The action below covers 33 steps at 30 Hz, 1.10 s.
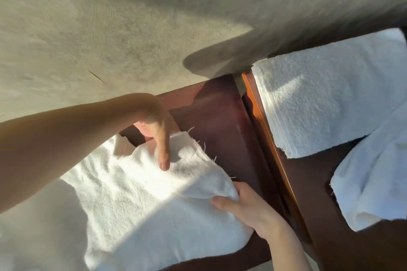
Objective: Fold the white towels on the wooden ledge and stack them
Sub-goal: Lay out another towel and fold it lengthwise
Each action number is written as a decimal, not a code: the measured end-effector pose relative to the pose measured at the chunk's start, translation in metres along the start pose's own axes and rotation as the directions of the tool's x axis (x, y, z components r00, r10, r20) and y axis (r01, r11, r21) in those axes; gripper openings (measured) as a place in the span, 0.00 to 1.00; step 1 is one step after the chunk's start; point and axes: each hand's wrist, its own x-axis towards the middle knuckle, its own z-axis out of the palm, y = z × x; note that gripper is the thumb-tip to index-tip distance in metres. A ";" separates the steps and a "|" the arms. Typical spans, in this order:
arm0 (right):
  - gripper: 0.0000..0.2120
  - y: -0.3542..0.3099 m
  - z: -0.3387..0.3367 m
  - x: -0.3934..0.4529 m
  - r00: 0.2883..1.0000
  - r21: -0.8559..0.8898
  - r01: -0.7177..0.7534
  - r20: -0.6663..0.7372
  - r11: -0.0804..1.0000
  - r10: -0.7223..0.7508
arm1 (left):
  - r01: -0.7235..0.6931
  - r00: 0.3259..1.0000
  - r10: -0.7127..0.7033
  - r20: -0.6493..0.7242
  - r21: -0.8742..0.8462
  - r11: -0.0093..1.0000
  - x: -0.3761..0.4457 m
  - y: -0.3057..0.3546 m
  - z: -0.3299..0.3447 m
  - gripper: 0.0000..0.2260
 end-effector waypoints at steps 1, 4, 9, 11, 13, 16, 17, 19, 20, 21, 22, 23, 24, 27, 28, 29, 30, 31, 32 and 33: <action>0.06 0.002 0.001 0.000 1.000 -0.015 -0.007 -0.004 1.000 0.007 | 0.005 0.997 -0.004 -0.076 0.014 1.000 -0.004 0.001 -0.001 0.19; 0.10 0.005 0.002 -0.002 0.998 -0.004 0.009 -0.057 1.000 -0.009 | -0.101 0.952 0.097 -0.289 0.003 0.995 -0.011 0.001 -0.007 0.09; 0.19 0.015 0.000 0.009 0.976 -0.119 -0.046 -0.219 0.992 0.019 | -0.331 0.840 0.229 -0.492 -0.129 0.935 -0.004 0.008 -0.020 0.13; 0.23 0.023 0.000 0.012 0.938 -0.241 -0.109 -0.345 0.964 0.019 | -0.262 0.824 0.179 -0.537 -0.081 0.962 0.000 0.007 -0.026 0.17; 0.29 0.030 0.001 0.013 0.892 -0.317 -0.167 -0.452 0.934 0.006 | -0.174 0.748 0.143 -0.648 0.016 0.985 0.007 0.005 -0.032 0.25; 0.37 0.035 0.006 0.012 0.845 -0.435 -0.188 -0.529 0.880 -0.081 | -0.215 0.503 0.226 -0.834 0.133 0.968 0.020 0.003 -0.033 0.30; 0.37 0.036 0.009 0.012 0.832 -0.458 -0.200 -0.546 0.866 -0.096 | -0.233 0.473 0.209 -0.856 0.108 0.966 0.023 0.002 -0.031 0.31; 0.37 0.036 0.013 0.011 0.798 -0.465 -0.236 -0.594 0.854 -0.103 | -0.197 0.514 0.131 -0.848 0.032 0.980 0.023 -0.005 -0.028 0.35; 0.37 0.036 0.015 0.010 0.779 -0.478 -0.251 -0.616 0.842 -0.117 | -0.136 0.556 0.100 -0.825 0.029 0.990 0.020 -0.012 -0.028 0.37; 0.38 0.036 0.017 0.010 0.762 -0.495 -0.268 -0.634 0.827 -0.132 | -0.067 0.607 0.076 -0.791 0.045 0.997 0.017 -0.018 -0.028 0.39; 0.38 0.037 0.018 0.010 0.753 -0.510 -0.285 -0.643 0.812 -0.140 | 0.001 0.659 0.051 -0.750 0.068 0.998 0.013 -0.024 -0.027 0.40; 0.38 0.036 0.020 0.010 0.747 -0.521 -0.299 -0.649 0.800 -0.143 | 0.059 0.699 0.031 -0.715 0.101 0.993 0.011 -0.027 -0.025 0.39; 0.38 0.035 0.021 0.009 0.743 -0.531 -0.311 -0.653 0.788 -0.147 | 0.100 0.718 0.025 -0.696 0.138 0.985 0.010 -0.030 -0.024 0.36; 0.40 0.027 0.020 0.006 0.748 -0.563 -0.343 -0.648 0.752 -0.144 | 0.020 0.657 0.128 -0.743 0.186 0.982 0.012 -0.036 -0.020 0.25; 0.41 0.026 0.018 0.004 0.752 -0.576 -0.346 -0.642 0.741 -0.148 | -0.055 0.626 0.163 -0.762 0.165 0.985 0.012 -0.038 -0.020 0.22; 0.43 0.025 0.017 0.004 0.750 -0.582 -0.350 -0.643 0.734 -0.152 | -0.118 0.600 0.186 -0.778 0.144 0.983 0.014 -0.039 -0.020 0.20; 0.44 0.025 0.014 0.003 0.743 -0.585 -0.353 -0.649 0.730 -0.161 | -0.137 0.560 0.196 -0.805 0.143 0.980 0.017 -0.039 -0.019 0.18; 0.44 0.025 0.012 0.004 0.731 -0.588 -0.354 -0.659 0.727 -0.177 | -0.116 0.497 0.199 -0.844 0.163 0.980 0.021 -0.041 -0.019 0.18; 0.44 0.025 0.010 0.005 0.715 -0.591 -0.361 -0.672 0.722 -0.193 | -0.065 0.414 0.193 -0.890 0.182 0.981 0.026 -0.044 -0.018 0.19; 0.42 0.025 0.009 0.006 0.696 -0.593 -0.373 -0.687 0.713 -0.207 | -0.014 0.320 0.186 -0.929 0.192 0.981 0.032 -0.046 -0.015 0.21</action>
